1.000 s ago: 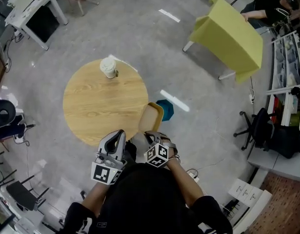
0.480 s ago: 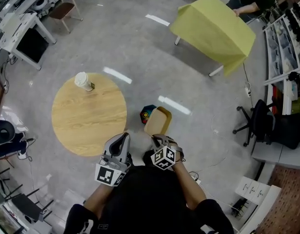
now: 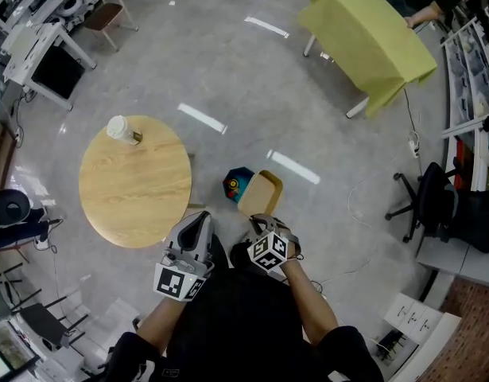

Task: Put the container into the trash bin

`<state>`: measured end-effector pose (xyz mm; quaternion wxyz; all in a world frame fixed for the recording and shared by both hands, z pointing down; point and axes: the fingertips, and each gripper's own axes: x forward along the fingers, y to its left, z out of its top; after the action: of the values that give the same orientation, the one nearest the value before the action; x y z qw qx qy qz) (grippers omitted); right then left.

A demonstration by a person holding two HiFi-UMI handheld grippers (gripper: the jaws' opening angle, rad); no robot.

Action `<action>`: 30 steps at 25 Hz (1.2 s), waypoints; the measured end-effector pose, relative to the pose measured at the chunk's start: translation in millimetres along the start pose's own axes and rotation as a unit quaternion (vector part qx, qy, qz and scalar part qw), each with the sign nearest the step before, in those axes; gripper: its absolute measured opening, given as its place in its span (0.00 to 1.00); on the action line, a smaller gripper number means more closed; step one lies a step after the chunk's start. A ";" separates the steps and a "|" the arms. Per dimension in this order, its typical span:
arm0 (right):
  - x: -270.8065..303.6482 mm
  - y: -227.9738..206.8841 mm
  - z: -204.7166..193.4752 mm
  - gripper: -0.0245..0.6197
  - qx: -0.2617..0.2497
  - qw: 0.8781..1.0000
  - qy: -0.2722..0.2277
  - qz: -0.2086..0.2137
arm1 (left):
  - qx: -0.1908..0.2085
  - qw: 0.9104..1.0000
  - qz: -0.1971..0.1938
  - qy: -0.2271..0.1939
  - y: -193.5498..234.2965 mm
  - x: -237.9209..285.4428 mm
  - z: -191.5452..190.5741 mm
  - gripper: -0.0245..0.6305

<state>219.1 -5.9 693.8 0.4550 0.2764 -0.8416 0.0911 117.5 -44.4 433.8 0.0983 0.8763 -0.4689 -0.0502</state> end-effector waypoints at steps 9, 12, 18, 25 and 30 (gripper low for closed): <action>39.5 -0.7 -28.5 0.10 0.021 0.999 0.024 0.040 | -0.005 1.000 0.001 0.012 15.9 28.5 -21.8 0.05; 60.4 -2.1 -33.3 0.10 0.030 0.998 0.032 0.050 | -0.001 1.000 0.000 0.013 28.2 38.7 -27.7 0.05; 111.7 -6.2 -30.3 0.10 0.030 0.997 0.043 0.064 | -0.008 1.000 0.011 0.011 65.1 51.9 -35.5 0.05; 183.3 8.6 -44.6 0.10 0.044 0.990 0.075 0.107 | -0.017 0.999 0.016 0.030 106.8 58.2 -53.4 0.05; 224.7 17.2 -59.2 0.10 0.047 0.986 0.095 0.133 | -0.022 0.999 0.019 0.042 128.9 58.8 -66.3 0.05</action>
<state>154.7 -53.6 912.7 0.5032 0.1736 -0.8186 0.2158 57.5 -154.7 527.1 0.1380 0.8663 -0.4795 -0.0214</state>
